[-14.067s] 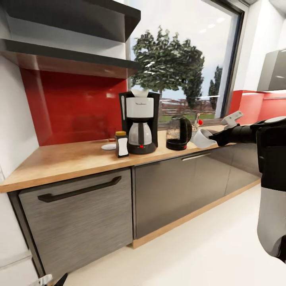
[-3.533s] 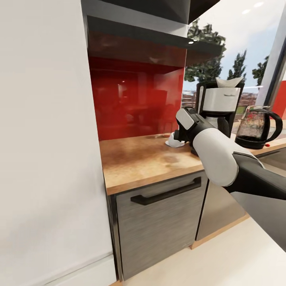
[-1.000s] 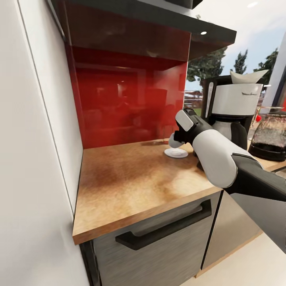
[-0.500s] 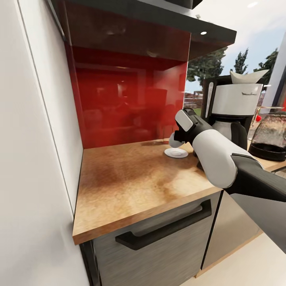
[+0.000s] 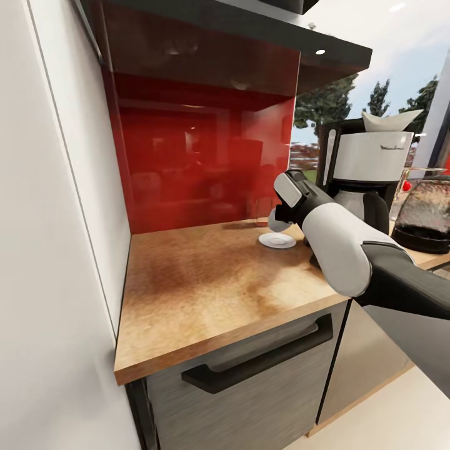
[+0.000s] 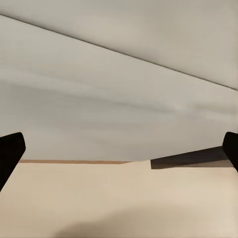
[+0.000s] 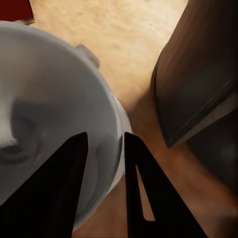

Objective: Set up a coffee station on the kitchen countertop: keep the coffee maker on the countertop, move the bottle of coffee from the kitchen shelf to the counter next to the coffee maker, place a paper coffee filter on top of the coffee maker, put the saucer next to the coffee maker with the coffee cup on the saucer, and place the electric kettle next to the coffee maker.

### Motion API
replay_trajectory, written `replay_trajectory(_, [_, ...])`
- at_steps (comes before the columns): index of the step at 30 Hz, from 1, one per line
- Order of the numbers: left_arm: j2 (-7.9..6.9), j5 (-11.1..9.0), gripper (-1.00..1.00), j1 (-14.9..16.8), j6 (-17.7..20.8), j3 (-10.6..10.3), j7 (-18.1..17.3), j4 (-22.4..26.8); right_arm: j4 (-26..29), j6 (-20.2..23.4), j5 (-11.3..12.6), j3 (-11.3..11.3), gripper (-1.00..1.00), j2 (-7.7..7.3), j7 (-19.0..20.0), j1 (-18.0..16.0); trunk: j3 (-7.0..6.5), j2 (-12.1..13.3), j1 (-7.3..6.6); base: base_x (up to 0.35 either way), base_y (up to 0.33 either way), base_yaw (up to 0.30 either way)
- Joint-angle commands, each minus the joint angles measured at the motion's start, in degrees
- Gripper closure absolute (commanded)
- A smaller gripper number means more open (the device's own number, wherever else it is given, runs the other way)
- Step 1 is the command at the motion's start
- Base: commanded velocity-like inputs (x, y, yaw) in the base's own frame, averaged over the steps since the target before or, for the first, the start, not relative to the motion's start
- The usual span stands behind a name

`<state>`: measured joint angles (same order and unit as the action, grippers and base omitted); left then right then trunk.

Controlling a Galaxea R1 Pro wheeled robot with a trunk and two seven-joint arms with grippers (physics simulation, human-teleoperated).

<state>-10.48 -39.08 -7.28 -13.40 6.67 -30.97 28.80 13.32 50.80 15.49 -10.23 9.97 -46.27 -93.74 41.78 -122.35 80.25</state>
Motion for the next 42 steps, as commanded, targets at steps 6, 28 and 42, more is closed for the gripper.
replay_trajectory(6, [0.02,-0.47,-1.0,-0.01,0.13,0.01,-0.32,0.03,-0.32,0.08,0.36,1.62,1.0,0.03,-0.49,-0.04,0.05,-0.02,-0.01,0.0,0.0,0.0])
replay_trajectory(28, [0.02,-0.47,-1.0,-0.01,0.13,0.01,-0.32,0.03,-2.76,0.0,0.16,6.69,1.0,0.03,-0.49,-0.03,0.05,-0.02,-0.01,0.025,0.0,0.0])
replay_trajectory(42, [0.02,-0.47,-1.0,-0.01,0.13,0.01,-0.32,0.1,-2.78,-0.04,0.16,6.72,1.0,0.03,-0.49,0.04,0.23,-0.42,0.21,0.061,0.0,0.0])
